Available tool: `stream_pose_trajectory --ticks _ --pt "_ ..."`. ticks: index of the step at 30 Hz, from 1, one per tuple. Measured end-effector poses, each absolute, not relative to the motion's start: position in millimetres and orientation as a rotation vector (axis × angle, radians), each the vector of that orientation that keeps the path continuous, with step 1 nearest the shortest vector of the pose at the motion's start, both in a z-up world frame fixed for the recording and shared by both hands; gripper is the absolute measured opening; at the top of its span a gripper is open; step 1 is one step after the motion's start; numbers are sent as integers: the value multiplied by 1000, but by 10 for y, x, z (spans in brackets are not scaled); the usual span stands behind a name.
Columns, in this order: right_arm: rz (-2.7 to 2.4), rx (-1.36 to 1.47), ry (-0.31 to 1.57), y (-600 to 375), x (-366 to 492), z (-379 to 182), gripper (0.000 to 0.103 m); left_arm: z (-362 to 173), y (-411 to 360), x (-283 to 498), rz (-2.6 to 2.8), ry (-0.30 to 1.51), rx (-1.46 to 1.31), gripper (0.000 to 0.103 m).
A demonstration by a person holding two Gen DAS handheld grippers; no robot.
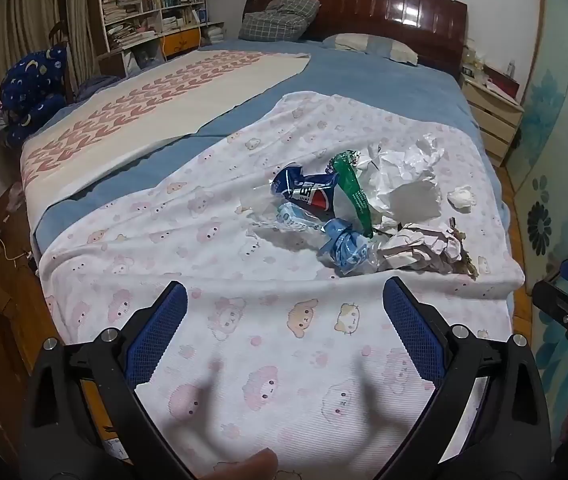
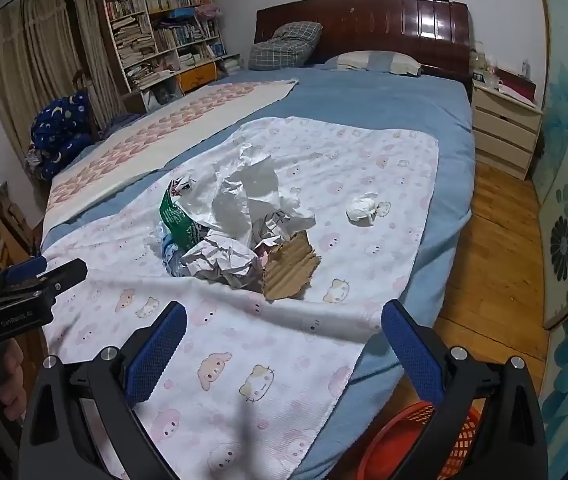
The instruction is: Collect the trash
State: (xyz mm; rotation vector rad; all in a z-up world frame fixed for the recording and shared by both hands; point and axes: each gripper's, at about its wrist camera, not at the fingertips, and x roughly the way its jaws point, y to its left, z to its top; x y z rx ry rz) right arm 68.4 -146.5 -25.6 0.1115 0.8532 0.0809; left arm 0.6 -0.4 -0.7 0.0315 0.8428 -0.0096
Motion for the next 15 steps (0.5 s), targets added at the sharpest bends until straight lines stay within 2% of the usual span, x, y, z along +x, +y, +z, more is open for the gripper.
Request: stream_pose_trajectory --ticks 15 --pt "125 114 855 -1427 740 -276 96 -2 0 11 -31 839 19 98"
